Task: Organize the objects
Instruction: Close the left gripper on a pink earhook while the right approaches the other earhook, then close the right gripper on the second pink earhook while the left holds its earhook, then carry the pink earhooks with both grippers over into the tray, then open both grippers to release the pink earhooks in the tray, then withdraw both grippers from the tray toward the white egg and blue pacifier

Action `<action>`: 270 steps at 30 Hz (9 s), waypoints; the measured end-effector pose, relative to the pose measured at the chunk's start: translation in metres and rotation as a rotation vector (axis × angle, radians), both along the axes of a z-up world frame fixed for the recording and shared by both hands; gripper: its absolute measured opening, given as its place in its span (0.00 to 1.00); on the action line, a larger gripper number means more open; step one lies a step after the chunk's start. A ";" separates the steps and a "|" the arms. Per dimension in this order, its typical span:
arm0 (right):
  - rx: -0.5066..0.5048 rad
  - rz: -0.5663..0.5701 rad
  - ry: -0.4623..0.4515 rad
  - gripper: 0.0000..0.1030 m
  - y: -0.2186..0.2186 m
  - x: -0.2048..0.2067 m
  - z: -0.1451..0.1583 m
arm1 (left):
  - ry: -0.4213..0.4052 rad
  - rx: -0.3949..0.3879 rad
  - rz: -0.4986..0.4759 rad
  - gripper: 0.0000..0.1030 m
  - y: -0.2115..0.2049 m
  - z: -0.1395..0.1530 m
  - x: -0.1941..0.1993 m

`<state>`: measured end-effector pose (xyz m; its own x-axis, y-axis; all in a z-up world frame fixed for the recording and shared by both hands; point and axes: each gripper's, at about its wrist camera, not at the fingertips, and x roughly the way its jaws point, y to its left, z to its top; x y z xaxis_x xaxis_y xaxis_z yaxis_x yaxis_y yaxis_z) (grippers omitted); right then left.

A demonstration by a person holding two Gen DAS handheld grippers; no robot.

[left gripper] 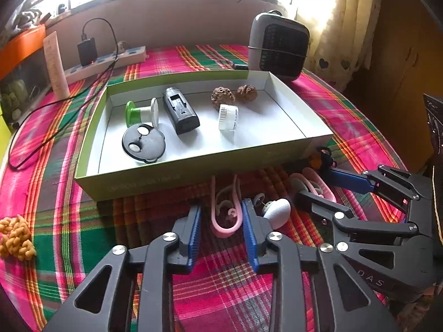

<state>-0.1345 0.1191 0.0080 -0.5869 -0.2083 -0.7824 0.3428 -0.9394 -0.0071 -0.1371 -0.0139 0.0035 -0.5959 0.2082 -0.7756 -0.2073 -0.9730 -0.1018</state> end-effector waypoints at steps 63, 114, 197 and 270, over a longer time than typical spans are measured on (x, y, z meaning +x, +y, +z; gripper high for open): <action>-0.053 -0.011 0.022 0.24 -0.001 0.019 0.011 | 0.047 0.044 0.067 0.20 -0.015 0.013 0.026; -0.109 0.003 0.080 0.24 0.003 -0.025 0.050 | 0.096 0.083 0.074 0.20 -0.027 0.043 -0.012; -0.091 0.090 -0.081 0.24 -0.046 -0.091 0.009 | 0.050 0.020 0.142 0.19 -0.039 0.012 -0.058; -0.119 0.043 -0.014 0.35 -0.036 -0.062 0.029 | 0.077 -0.013 0.199 0.39 -0.048 0.027 -0.024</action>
